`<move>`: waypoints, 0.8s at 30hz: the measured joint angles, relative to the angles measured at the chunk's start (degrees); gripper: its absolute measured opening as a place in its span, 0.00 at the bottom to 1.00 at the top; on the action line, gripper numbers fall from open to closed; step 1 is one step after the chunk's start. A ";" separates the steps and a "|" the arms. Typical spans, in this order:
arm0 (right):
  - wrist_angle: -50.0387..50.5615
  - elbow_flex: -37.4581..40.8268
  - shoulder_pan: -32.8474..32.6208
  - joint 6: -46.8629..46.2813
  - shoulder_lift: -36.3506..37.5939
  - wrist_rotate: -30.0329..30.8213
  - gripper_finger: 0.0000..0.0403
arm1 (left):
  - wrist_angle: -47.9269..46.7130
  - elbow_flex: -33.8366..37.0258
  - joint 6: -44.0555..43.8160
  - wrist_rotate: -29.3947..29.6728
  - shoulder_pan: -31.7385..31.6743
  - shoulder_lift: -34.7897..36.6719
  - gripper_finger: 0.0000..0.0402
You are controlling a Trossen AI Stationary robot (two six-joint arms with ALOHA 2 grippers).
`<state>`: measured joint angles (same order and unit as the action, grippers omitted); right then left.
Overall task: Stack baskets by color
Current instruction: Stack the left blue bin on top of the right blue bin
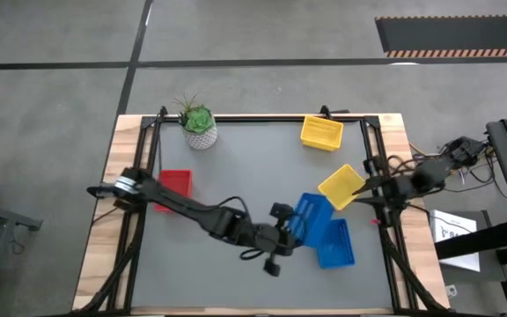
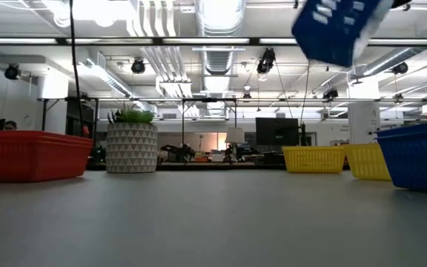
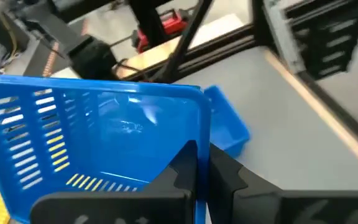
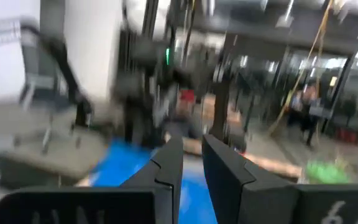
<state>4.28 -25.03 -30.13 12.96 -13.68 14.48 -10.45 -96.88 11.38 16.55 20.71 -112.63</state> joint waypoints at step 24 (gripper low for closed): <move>-6.28 2.71 -0.02 3.52 0.47 -4.44 0.13 | 15.84 -6.16 -16.85 -10.93 -3.97 -13.82 0.00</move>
<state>-1.99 -22.32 -30.15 16.48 -13.21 10.04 5.39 -103.04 -5.47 5.62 16.74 -126.46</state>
